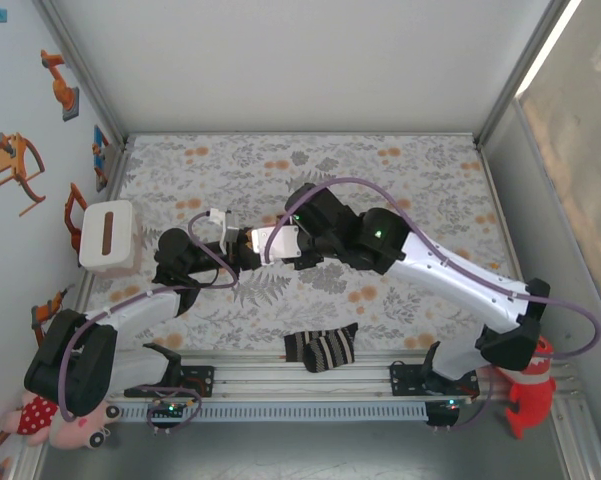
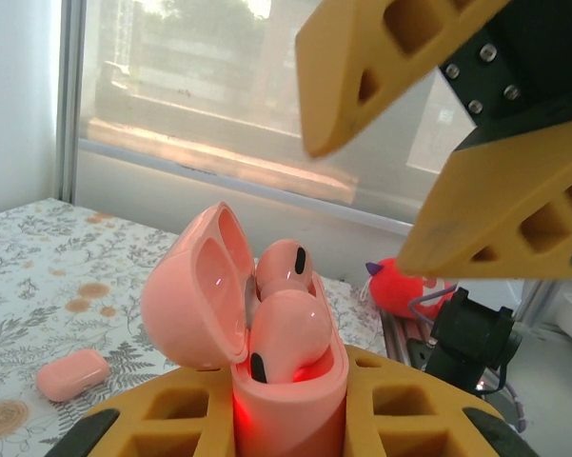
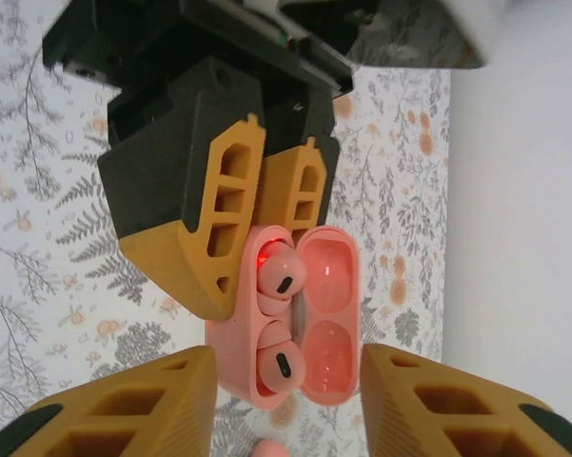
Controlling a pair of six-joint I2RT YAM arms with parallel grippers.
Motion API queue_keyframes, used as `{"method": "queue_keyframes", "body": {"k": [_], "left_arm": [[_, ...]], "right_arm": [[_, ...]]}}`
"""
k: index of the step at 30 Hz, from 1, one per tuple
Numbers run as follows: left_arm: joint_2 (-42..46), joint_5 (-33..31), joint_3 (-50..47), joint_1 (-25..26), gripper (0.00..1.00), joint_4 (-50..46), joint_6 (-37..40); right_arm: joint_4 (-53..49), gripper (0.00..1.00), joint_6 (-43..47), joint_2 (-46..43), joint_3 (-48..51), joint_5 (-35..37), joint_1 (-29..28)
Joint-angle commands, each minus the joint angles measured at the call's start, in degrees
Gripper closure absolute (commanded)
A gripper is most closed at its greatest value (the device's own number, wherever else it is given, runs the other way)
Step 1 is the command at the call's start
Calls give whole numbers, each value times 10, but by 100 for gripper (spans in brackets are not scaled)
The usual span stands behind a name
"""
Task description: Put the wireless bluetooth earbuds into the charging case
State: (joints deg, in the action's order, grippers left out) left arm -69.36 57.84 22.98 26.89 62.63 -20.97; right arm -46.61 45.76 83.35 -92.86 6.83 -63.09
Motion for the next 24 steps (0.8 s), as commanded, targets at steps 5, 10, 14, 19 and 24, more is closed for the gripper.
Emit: {"method": "queue_keyframes", "body": {"k": [5,10,14,19,24], "left_arm": [[19,-18,9,1,100,14,17],[32,-30,8,1,100,-7,36],[50,-39,14,-4,100,-34,49],[84,-48,25,-14,100,-81,69],[117,-50,28,-25,100,-117,80]], "right_arm": [[68,33,-158,-94,8,-15,20],[153,13,-280,-167,101,-33,67],[198,4,-373,-209,162,-85,121],[242,0,-489,-228,214,-169,192],[277,0,-575,-209,232,-267,238]]}}
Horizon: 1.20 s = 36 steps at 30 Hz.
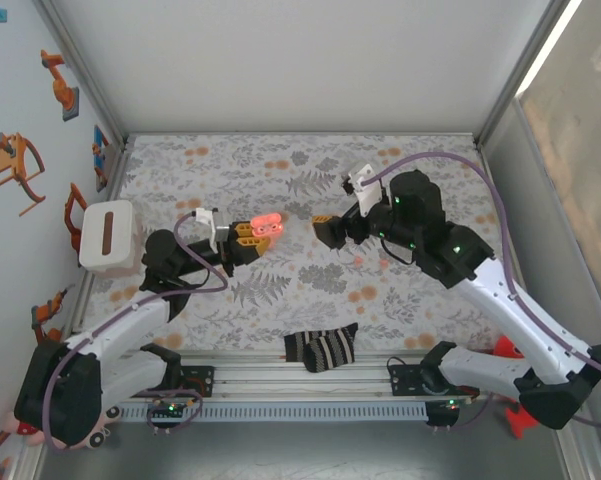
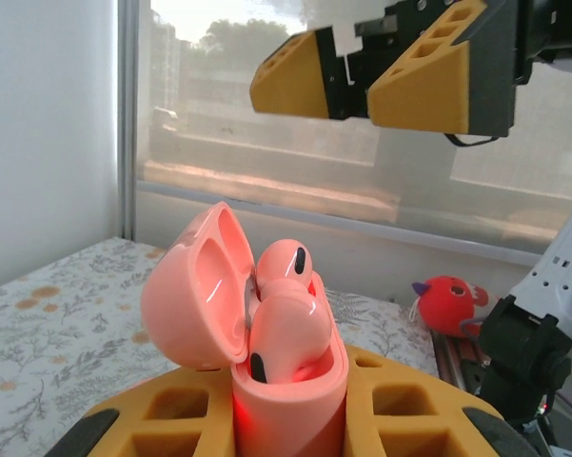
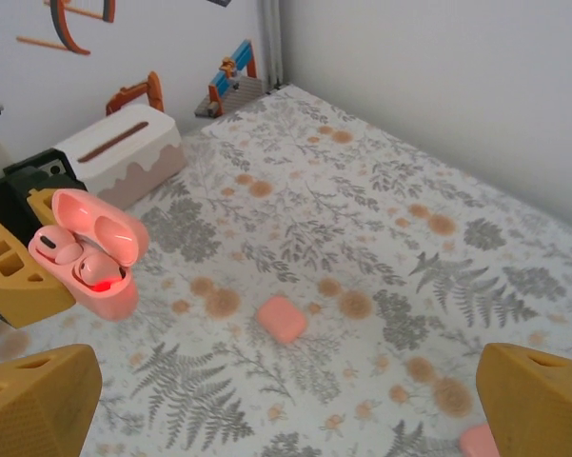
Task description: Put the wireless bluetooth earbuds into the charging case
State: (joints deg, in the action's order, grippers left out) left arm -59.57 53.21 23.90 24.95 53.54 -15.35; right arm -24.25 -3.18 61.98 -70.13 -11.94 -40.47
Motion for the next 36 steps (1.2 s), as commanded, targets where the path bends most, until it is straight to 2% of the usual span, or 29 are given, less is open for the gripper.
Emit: {"method": "queue_keyframes", "body": {"k": [1,7,11,26,36], "left_arm": [[25,-5,18,-6,100,-33,28],[39,-11,10,-6,100,-32,32],[40,-11,9,-6,100,-27,30],[33,-8,9,-6,100,-21,28],[31,-7,9,-7,100,-16,23]], "right_arm": [[64,1,-100,10,6,-97,18],[94,0,-162,73,-20,-205,25],[133,0,-190,106,-26,-252,24],[154,4,-204,141,-34,-290,5],[146,10,-201,190,-79,-318,-18]]}}
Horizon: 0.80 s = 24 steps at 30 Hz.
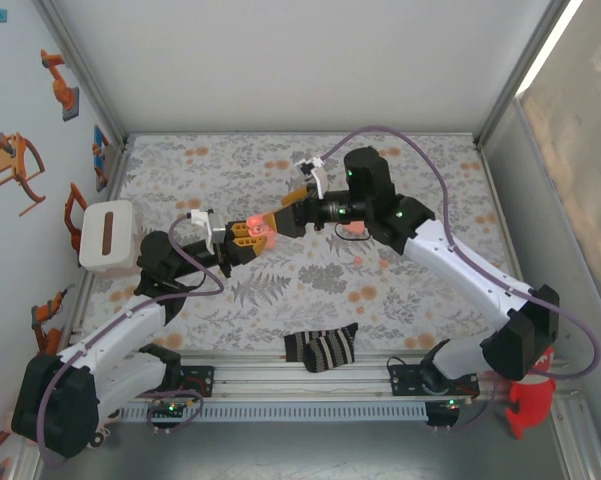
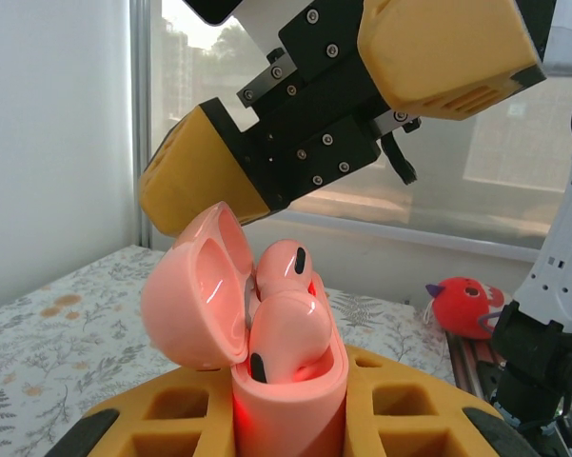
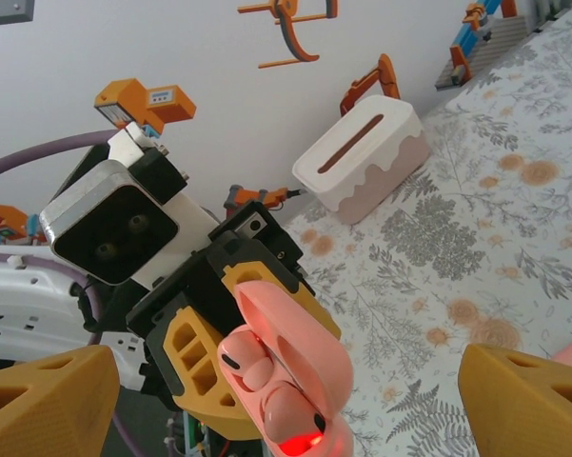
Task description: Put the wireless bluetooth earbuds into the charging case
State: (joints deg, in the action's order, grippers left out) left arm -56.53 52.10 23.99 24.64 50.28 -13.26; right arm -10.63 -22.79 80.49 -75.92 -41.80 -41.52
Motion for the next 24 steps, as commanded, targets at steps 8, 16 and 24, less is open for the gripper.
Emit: {"method": "queue_keyframes", "body": {"k": [8,16,24], "left_arm": [[-6,6,9,-3,100,21,-3],[-14,3,9,-3,100,26,-6],[-17,2,9,-3,100,25,-6]], "right_arm": [[0,12,-4,19,-29,-24,-22],[-8,20,-7,18,-34,-41,-25],[-26,26,2,6,-36,-43,-26]]}}
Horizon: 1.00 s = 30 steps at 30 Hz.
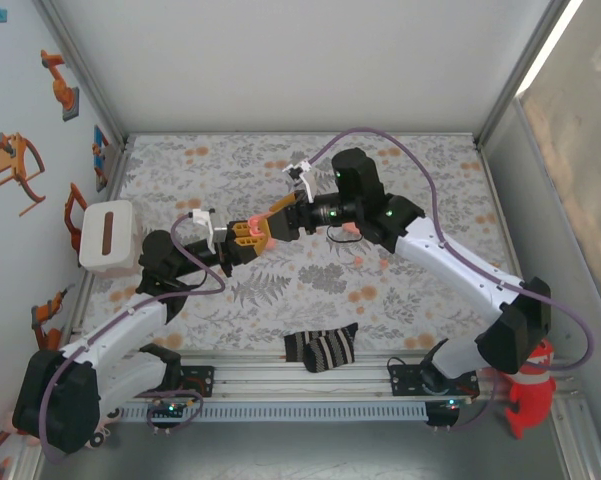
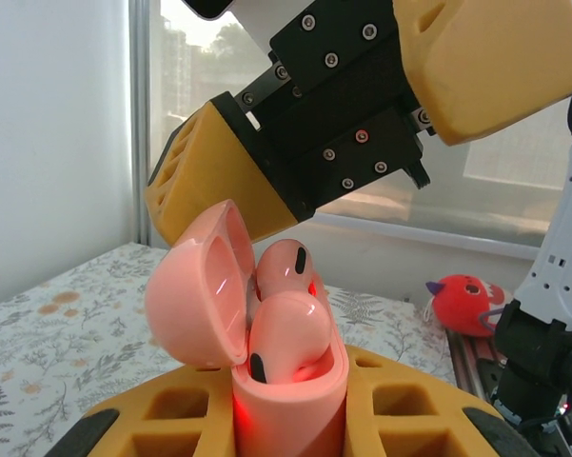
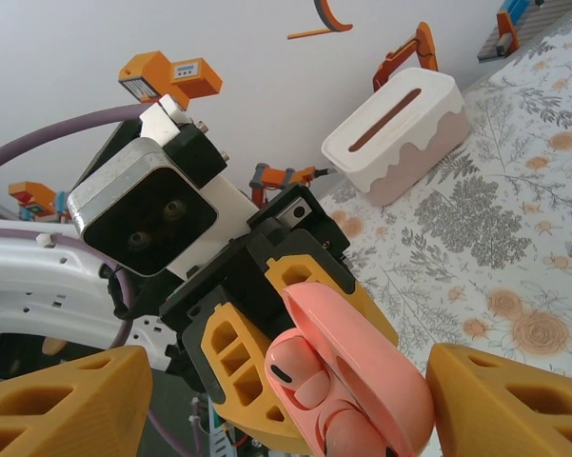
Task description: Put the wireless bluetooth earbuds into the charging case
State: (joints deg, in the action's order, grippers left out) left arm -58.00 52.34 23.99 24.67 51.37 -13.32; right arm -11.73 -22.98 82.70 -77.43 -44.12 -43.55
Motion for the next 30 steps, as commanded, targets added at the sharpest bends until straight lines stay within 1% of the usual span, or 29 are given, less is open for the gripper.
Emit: {"method": "queue_keyframes", "body": {"k": [1,14,17,21,24,26,30], "left_arm": [[-3,0,9,-3,100,15,-5],[-3,-2,14,-3,100,-4,2],[-2,-2,14,-3,100,-7,2],[5,-3,12,-3,100,-19,3],[19,-14,11,-2,100,-46,0],[31,-27,21,-2,100,-104,4],[54,-54,41,-2,100,-215,12]], "right_arm": [[-19,26,6,-18,-21,-18,-6],[-46,28,33,-45,-12,7,-6],[-69,28,50,-49,-19,39,-6],[-110,25,86,-68,-31,149,-6],[-122,21,105,-99,-22,255,-6],[-123,18,114,-125,-3,340,-6],[-125,10,126,-167,35,480,-6]]}}
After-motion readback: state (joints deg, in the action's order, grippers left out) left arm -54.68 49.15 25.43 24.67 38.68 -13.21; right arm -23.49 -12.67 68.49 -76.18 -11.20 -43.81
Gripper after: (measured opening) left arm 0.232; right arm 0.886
